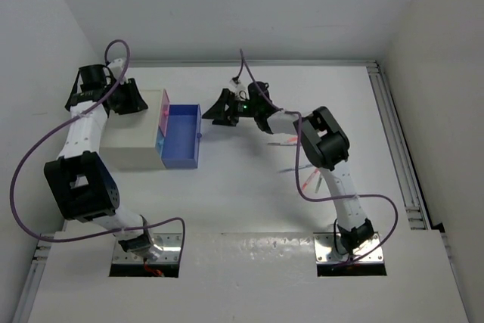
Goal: Sort the stationery into containers
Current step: Pick up the pen from the center of the board.
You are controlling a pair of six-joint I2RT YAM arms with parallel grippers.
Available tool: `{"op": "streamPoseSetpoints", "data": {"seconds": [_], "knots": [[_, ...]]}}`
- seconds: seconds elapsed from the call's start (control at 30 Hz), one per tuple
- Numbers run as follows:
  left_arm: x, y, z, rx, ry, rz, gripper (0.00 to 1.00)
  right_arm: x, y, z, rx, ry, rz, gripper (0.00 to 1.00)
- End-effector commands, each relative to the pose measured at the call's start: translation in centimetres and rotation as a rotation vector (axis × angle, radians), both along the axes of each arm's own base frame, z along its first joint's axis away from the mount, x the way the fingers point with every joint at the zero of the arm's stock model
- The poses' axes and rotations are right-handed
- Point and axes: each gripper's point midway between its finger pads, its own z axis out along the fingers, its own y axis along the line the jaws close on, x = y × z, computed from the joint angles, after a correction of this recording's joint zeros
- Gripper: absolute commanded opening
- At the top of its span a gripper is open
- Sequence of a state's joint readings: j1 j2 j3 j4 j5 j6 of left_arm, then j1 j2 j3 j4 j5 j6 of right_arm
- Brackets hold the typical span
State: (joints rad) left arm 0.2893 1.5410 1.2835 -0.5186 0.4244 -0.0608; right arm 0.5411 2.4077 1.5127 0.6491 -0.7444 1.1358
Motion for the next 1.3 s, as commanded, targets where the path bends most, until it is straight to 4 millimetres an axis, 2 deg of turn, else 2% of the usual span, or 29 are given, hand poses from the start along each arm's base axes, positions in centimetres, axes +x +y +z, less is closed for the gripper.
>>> {"op": "streamPoseSetpoints", "data": {"seconds": [0.0,0.03,0.07,0.1,0.17,0.2,0.23,0.27,0.3,0.33,0.37,0.4,0.43,0.47,0.5,0.53,0.57,0.6,0.63,0.67,0.7,0.73,0.77,0.83,1.0,1.13,1.2,1.27], "knots": [[0.8,-0.1,3.8,0.027,-0.074,-0.062,0.39,1.8,-1.7,6.7,-0.02,-0.22,0.011,0.87],[0.9,-0.6,4.8,0.028,-0.094,-0.079,0.39,2.0,-2.5,7.3,-0.041,-0.239,0.005,0.86],[1.3,-0.8,6.1,0.071,-0.136,-0.126,0.39,1.9,-3.3,9.9,-0.05,-0.298,0.003,0.86],[1.0,-1.6,7.2,0.078,-0.167,-0.164,0.38,2.0,-5.2,9.4,-0.127,-0.326,-0.004,0.85],[0.8,-3.2,8.3,0.126,-0.212,-0.235,0.38,1.6,-7.2,10.8,-0.196,-0.393,-0.008,0.85],[0.4,-3.9,9.5,0.147,-0.254,-0.259,0.38,0.8,-9.5,11.7,-0.285,-0.463,-0.006,0.85],[0.0,-5.6,9.9,0.153,-0.278,-0.306,0.38,0.4,-10.5,12.6,-0.321,-0.508,-0.011,0.83],[-0.8,-6.6,10.5,0.168,-0.304,-0.338,0.38,-1.8,-12.8,13.1,-0.384,-0.502,-0.004,0.81],[-1.3,-8.4,10.6,0.171,-0.315,-0.387,0.38,-2.1,-14.2,13.0,-0.455,-0.597,0.017,0.8],[-1.8,-9.4,10.4,0.185,-0.319,-0.424,0.38,-2.9,-15.5,12.8,-0.505,-0.615,0.03,0.75],[-2.5,-10.3,10.0,0.193,-0.307,-0.445,0.38,-4.2,-17.5,11.3,-0.574,-0.579,0.047,0.72],[-3.0,-11.2,9.0,0.187,-0.279,-0.47,0.37,-4.8,-19.2,12.6,-0.613,-0.65,0.034,0.69],[-3.7,-13.5,8.4,0.182,-0.266,-0.534,0.36,-5.1,-20.8,12.3,-0.663,-0.639,0.009,0.63],[-4.4,-14.3,7.3,0.18,-0.228,-0.566,0.35,-5.8,-23.4,10.8,-0.707,-0.56,-0.018,0.6],[-5.3,-16.1,5.8,0.181,-0.199,-0.621,0.35,-6.3,-25.0,11.4,-0.715,-0.541,-0.056,0.58],[-5.8,-16.7,4.9,0.193,-0.18,-0.645,0.34,-7.1,-26.1,11.1,-0.709,-0.493,-0.064,0.55],[-6.1,-17.2,4.2,0.215,-0.168,-0.655,0.33,-8.1,-28.6,9.6,-0.723,-0.387,-0.095,0.5],[-7.3,-18.9,2.8,0.218,-0.141,-0.706,0.33,-8.8,-29.7,9.1,-0.724,-0.336,-0.118,0.49],[-7.7,-19.6,2.4,0.22,-0.136,-0.727,0.33,-9.5,-30.6,9.2,-0.72,-0.306,-0.148,0.48],[-8.0,-20.5,2.0,0.224,-0.137,-0.748,0.33,-10.9,-32.1,7.8,-0.712,-0.207,-0.177,0.47],[-8.9,-22.3,1.7,0.224,-0.136,-0.802,0.33,-11.7,-32.7,7.3,-0.711,-0.174,-0.195,0.48],[-9.1,-23.0,1.7,0.23,-0.139,-0.829,0.33,-12.5,-32.7,7.4,-0.709,-0.171,-0.2,0.49],[-9.3,-23.6,0.9,0.242,-0.113,-0.849,0.33,-13.4,-34.3,5.9,-0.722,-0.09,-0.252,0.51],[-9.2,-25.1,0.6,0.264,-0.112,-0.88,0.33,-14.5,-34.9,3.9,-0.747,-0.029,-0.284,0.55],[-9.4,-27.7,0.3,0.279,-0.137,-0.949,0.33,-15.3,-36.2,1.0,-0.8,0.125,-0.352,0.58],[-8.7,-28.2,1.2,0.256,-0.17,-0.907,0.32,-16.1,-37.0,-1.0,-0.811,0.221,-0.384,0.5],[-8.5,-27.6,2.2,0.242,-0.185,-0.859,0.32,-16.3,-37.0,-1.6,-0.832,0.22,-0.378,0.45],[-8.6,-26.9,2.4,0.238,-0.185,-0.827,0.32,-16.3,-37.2,-2.2,-0.856,0.225,-0.369,0.41]]}}
